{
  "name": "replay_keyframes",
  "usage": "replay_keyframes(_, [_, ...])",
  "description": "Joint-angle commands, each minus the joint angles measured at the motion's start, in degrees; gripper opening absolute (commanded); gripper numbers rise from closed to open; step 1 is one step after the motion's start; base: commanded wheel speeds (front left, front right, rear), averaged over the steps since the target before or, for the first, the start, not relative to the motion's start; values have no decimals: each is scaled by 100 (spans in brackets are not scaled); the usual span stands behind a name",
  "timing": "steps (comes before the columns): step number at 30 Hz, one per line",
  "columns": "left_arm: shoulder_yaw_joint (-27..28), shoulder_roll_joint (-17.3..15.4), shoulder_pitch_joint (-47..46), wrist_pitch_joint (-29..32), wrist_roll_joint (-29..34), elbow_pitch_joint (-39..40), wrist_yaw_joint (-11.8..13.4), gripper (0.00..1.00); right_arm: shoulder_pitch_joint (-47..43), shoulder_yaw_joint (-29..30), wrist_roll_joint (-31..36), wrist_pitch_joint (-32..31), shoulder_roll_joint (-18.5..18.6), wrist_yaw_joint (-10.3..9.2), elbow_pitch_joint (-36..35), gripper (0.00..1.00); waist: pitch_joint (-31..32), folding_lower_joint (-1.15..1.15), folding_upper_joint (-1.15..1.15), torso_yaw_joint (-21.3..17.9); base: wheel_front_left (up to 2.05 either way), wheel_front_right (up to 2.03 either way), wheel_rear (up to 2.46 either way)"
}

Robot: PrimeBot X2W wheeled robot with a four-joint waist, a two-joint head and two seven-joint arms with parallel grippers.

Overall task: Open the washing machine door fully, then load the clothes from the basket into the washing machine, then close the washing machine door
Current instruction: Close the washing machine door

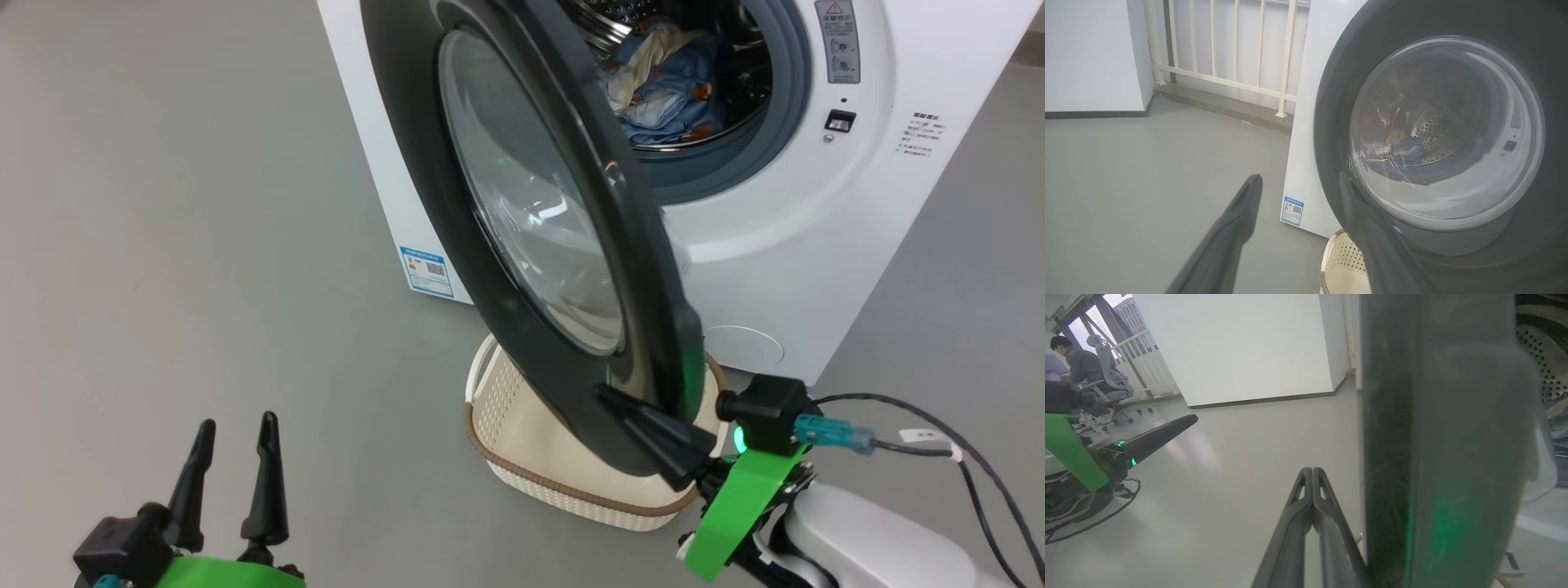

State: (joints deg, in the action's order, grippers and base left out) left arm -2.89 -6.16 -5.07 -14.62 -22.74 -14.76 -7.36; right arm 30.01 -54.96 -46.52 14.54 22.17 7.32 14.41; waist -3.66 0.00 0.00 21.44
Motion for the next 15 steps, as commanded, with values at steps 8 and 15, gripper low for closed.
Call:
replay_keyframes(8, [229, -76, -172, -38, -47, 168, -13, 100, 65, 469, -1, 46, 214, 17, 204, 0, -120, 0, 0, -9, 0, 0, 0])
replay_keyframes(15, [239, -81, -304, -38, -27, 220, -13, 100, 301, 684, 5, 46, 254, 17, 430, 0, -478, 0, 0, -190, 0, 0, 0])
